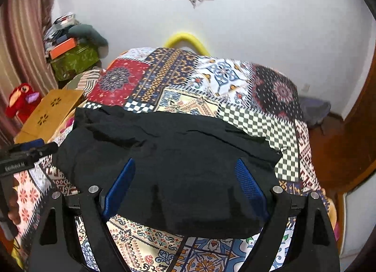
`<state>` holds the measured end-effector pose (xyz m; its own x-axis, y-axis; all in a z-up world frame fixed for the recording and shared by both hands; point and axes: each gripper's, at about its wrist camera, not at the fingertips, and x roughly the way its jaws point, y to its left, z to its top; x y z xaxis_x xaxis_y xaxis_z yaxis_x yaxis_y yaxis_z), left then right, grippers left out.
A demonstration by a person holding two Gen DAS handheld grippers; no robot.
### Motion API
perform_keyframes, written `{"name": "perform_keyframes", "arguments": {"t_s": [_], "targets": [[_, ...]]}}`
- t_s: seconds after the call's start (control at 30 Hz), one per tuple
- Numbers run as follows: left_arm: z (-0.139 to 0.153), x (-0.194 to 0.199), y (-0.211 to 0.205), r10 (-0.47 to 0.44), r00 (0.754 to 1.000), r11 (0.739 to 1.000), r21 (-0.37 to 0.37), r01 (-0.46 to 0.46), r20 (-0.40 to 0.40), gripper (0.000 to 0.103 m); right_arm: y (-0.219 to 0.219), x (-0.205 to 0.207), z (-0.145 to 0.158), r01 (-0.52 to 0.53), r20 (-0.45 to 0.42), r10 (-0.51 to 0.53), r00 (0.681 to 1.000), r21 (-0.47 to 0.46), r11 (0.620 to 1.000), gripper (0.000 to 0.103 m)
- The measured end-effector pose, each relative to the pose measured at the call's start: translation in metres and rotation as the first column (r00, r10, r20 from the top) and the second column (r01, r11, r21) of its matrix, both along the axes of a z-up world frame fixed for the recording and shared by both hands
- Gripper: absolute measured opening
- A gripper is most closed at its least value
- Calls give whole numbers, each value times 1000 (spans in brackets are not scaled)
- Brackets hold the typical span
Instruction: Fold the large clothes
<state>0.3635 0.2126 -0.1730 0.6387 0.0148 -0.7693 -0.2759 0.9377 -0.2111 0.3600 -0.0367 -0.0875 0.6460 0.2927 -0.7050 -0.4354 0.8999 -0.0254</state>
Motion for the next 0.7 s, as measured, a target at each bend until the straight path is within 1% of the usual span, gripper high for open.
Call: {"name": "perform_keyframes", "arguments": {"t_s": [0.07, 0.2, 0.27, 0.3, 0.33, 0.43, 0.5, 0.53, 0.57, 0.6, 0.63, 0.7], "targets": [[-8, -9, 12, 41, 999, 999, -36, -41, -8, 79, 7, -3, -5, -17, 3, 17, 1000, -15, 1000, 86], [-32, -19, 29, 84, 995, 984, -156, -90, -45, 78, 21, 0, -23, -39, -25, 37, 999, -56, 998, 86], [-45, -23, 35, 74, 996, 963, -255, -83, -47, 78, 26, 2, -33, -48, -50, 44, 998, -71, 996, 85], [-52, -24, 36, 61, 997, 950, -305, -72, -47, 78, 27, 3, -38, -42, -71, 35, 997, -93, 995, 85], [-56, -24, 36, 52, 997, 941, -331, -66, -51, 78, 29, 4, -44, -43, -82, 35, 996, -102, 994, 85], [-73, -18, 34, 16, 998, 906, -421, -39, -57, 78, 30, 8, -60, -43, -118, 30, 993, -112, 993, 85], [-83, -13, 35, 11, 998, 882, -470, -42, -68, 78, 28, 6, -63, -40, -108, 27, 994, -112, 993, 86], [-90, -9, 36, 13, 997, 860, -508, -49, -73, 78, 28, 4, -63, -43, -96, 32, 995, -112, 993, 86], [-96, -6, 37, 18, 997, 844, -533, -57, -79, 78, 29, 3, -63, -46, -92, 35, 995, -115, 992, 87], [-102, -3, 38, 26, 996, 837, -543, -69, -86, 78, 29, 3, -63, -51, -92, 41, 995, -117, 992, 88], [-108, 1, 39, 39, 996, 837, -541, -79, -84, 78, 29, 2, -63, -57, -91, 47, 995, -118, 991, 89], [-111, 5, 39, 66, 996, 833, -546, -91, -66, 78, 30, 3, -64, -61, -86, 50, 995, -121, 991, 89]]}}
